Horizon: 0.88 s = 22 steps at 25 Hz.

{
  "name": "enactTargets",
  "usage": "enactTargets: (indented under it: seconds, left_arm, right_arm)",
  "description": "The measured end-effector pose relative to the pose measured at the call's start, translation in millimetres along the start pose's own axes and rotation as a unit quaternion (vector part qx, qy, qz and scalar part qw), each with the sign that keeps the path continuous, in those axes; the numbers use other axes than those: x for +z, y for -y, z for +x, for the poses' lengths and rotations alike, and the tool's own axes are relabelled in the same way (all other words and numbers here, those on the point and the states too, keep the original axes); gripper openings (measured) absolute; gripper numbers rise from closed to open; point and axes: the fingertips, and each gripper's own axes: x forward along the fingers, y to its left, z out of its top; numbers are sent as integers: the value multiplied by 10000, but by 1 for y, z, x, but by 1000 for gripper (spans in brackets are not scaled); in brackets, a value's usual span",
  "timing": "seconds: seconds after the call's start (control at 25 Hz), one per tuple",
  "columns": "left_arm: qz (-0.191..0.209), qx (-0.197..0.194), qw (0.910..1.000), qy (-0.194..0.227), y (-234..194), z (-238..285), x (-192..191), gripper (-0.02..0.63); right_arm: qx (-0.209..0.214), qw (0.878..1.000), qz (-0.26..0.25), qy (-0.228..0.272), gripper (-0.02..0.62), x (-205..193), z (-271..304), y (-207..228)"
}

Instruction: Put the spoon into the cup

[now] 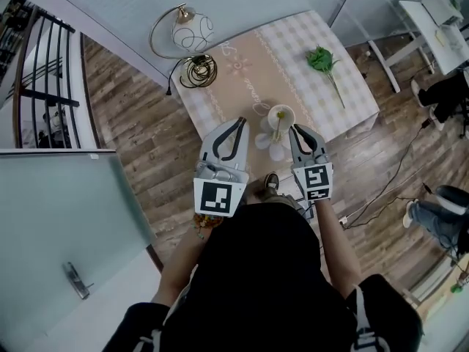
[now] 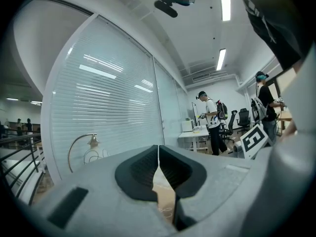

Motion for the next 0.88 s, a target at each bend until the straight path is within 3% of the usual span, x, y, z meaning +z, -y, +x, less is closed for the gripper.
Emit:
enactTargets:
  seconds: [0.48,0.88]
  left_arm:
    - [149,-402,9979,496,1,9,33,21]
    - [97,-652,9956,662,-12,-14,37,21]
  right_arm:
    - [-230,9968,-294,704,9,85,-19,-9]
    - [-456,9938,-469,899,9,116,-30,-41]
